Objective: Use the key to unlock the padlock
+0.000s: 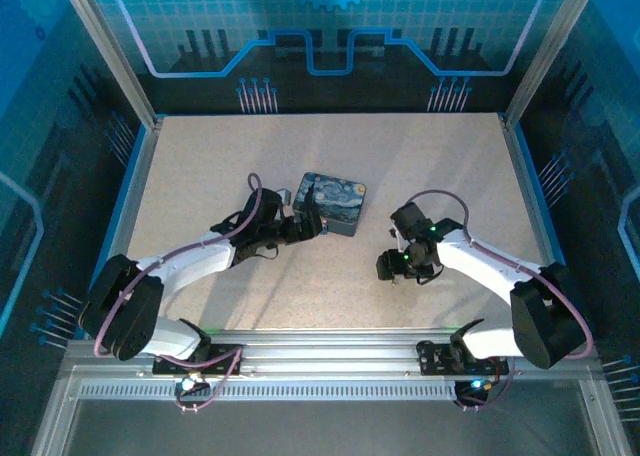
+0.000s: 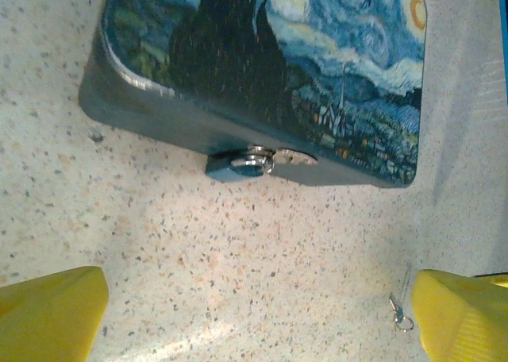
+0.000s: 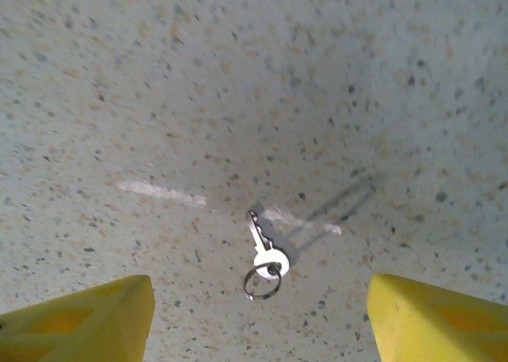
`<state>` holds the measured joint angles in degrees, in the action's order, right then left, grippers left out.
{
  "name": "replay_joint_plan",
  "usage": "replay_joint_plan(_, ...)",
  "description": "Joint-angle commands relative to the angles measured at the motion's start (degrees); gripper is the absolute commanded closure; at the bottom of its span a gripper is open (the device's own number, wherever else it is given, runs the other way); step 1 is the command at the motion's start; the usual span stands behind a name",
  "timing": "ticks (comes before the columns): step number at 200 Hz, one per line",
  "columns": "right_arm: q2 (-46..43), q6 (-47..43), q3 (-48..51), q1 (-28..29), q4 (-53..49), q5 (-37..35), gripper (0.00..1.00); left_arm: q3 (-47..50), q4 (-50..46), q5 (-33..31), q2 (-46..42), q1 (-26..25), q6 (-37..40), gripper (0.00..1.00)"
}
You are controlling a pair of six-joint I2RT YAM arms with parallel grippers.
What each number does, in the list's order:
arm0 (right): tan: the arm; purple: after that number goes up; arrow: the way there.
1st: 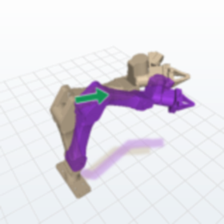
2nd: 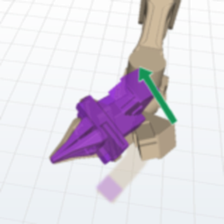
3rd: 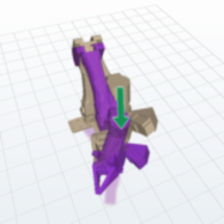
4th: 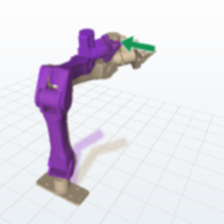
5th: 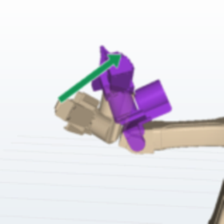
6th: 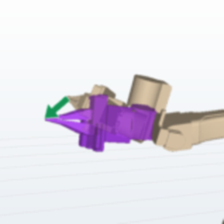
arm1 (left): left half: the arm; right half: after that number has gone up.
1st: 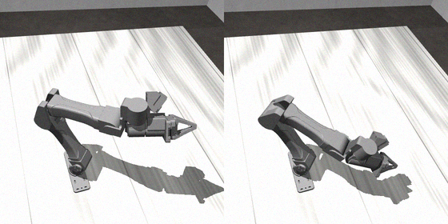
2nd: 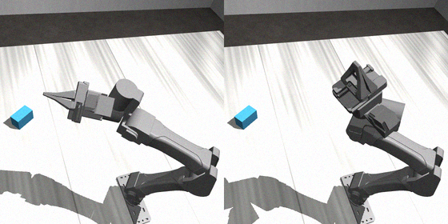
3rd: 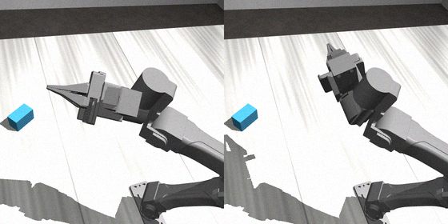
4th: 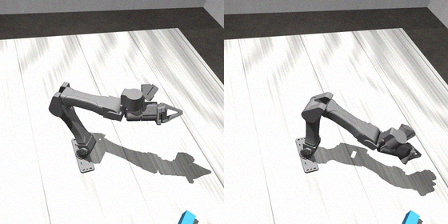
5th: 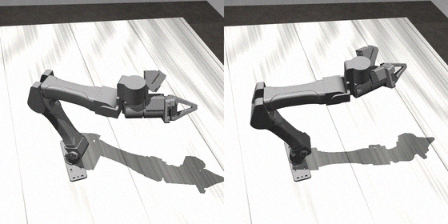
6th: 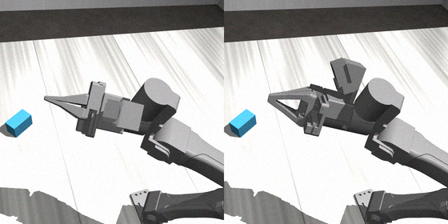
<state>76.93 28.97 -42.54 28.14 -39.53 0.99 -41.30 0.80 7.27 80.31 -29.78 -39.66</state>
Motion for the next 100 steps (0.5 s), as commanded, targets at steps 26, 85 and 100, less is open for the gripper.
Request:
replay_joint_plan(26, 0.7, 8.9, 2.2, 1.4, 1.7, -0.3, 0.37, 2.6, 4.8, -1.3, -1.0, -0.9, -2.4, 0.01)
replay_joint_plan(85, 1.9, 11.5, 1.9, 2.6, 0.2, -2.6, 0.54, 3.4, 5.2, -1.3, -1.6, -0.9, -1.4, 0.01)
replay_joint_plan(100, 2.7, 11.9, 1.6, 3.2, -0.1, -2.9, 0.58, 3.5, 5.4, -1.3, -1.6, -0.8, -1.4, 0.01)
